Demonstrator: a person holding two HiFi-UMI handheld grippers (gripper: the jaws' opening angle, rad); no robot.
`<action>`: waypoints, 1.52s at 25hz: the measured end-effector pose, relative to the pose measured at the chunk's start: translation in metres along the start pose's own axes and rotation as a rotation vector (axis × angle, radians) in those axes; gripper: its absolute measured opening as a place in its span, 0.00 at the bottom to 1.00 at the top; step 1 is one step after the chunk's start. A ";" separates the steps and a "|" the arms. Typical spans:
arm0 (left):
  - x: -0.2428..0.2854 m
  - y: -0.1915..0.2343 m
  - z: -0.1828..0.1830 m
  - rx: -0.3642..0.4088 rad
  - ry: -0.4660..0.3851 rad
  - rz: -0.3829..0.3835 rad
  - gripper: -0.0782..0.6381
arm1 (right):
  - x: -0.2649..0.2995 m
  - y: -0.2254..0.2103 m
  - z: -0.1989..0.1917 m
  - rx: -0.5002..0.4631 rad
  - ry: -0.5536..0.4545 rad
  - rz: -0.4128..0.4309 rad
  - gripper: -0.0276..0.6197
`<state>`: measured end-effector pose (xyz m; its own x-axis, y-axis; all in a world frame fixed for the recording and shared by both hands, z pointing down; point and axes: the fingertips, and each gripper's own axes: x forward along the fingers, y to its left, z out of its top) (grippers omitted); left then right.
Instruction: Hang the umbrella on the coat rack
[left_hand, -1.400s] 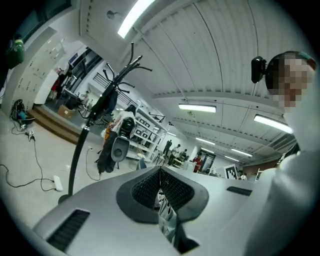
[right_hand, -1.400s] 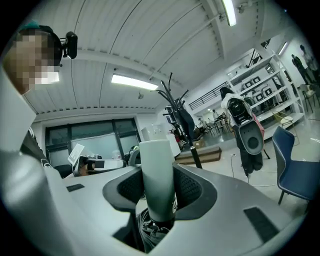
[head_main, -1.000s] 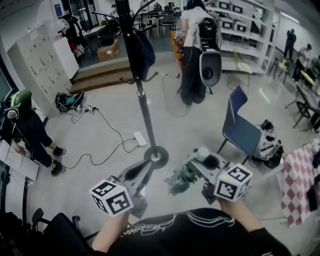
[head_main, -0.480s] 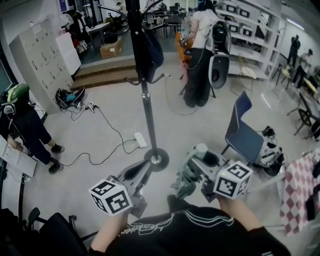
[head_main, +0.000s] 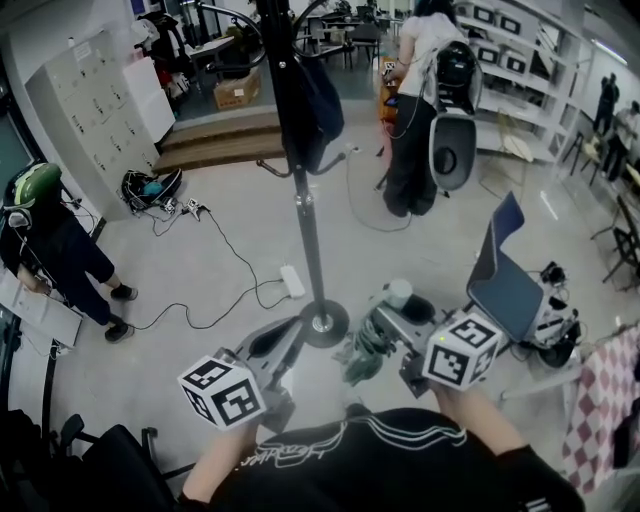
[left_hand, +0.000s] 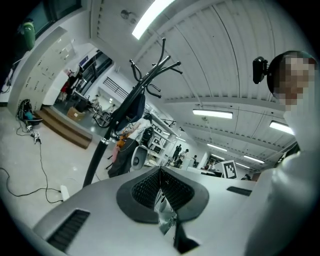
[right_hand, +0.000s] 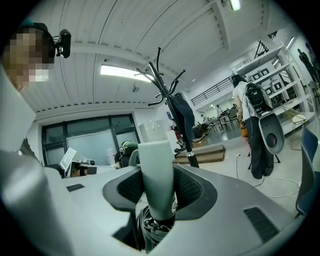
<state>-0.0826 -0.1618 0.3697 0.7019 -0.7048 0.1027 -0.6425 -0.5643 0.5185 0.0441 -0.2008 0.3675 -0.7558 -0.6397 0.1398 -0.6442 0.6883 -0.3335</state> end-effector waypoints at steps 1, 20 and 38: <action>0.003 0.006 0.003 -0.005 -0.001 0.007 0.11 | 0.007 -0.003 0.003 -0.001 0.003 0.004 0.29; 0.058 0.095 0.034 -0.067 -0.015 0.125 0.11 | 0.126 -0.068 0.030 -0.020 0.075 0.092 0.29; 0.078 0.140 0.060 -0.088 -0.092 0.251 0.11 | 0.205 -0.093 0.051 -0.044 0.122 0.203 0.29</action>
<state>-0.1360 -0.3215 0.3997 0.4909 -0.8561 0.1614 -0.7607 -0.3309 0.5584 -0.0451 -0.4137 0.3802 -0.8773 -0.4425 0.1861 -0.4799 0.8147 -0.3254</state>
